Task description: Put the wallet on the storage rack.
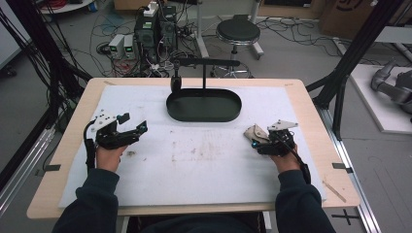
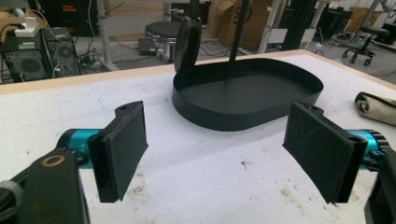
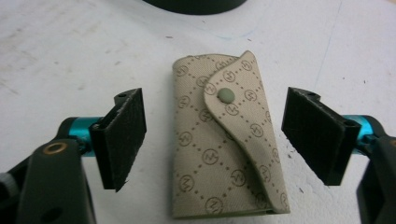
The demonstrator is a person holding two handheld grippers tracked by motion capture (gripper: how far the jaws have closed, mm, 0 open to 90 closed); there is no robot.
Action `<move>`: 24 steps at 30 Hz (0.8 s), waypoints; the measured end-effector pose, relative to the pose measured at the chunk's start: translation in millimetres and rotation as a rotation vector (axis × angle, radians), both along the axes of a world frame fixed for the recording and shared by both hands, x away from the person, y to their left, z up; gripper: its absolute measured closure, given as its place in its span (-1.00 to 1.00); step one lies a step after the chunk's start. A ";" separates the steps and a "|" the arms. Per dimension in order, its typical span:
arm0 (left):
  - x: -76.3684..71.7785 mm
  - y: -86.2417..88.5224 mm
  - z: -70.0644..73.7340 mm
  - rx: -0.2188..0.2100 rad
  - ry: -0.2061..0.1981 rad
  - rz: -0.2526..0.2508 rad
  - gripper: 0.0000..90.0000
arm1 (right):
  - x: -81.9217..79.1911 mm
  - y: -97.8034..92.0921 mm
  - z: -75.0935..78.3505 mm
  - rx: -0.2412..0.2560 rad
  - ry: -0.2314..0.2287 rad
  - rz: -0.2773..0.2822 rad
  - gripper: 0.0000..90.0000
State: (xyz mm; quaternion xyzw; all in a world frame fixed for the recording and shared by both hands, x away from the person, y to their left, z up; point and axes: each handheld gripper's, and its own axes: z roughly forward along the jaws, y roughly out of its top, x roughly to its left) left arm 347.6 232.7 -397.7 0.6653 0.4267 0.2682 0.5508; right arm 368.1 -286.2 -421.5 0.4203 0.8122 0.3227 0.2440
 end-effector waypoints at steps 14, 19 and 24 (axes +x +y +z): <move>0.6 0.8 -0.3 -0.010 0.011 -0.005 -0.54 | 24.6 -8.6 -24.2 0.020 0.143 -0.019 -0.56; 0.7 0.4 -0.5 -0.011 0.014 -0.003 -0.54 | 22.2 -9.5 -22.5 0.025 0.146 -0.014 -0.30; 1.0 0.7 -0.7 -0.006 0.019 -0.005 -0.54 | 21.1 -10.1 -16.3 0.042 0.158 -0.014 -0.12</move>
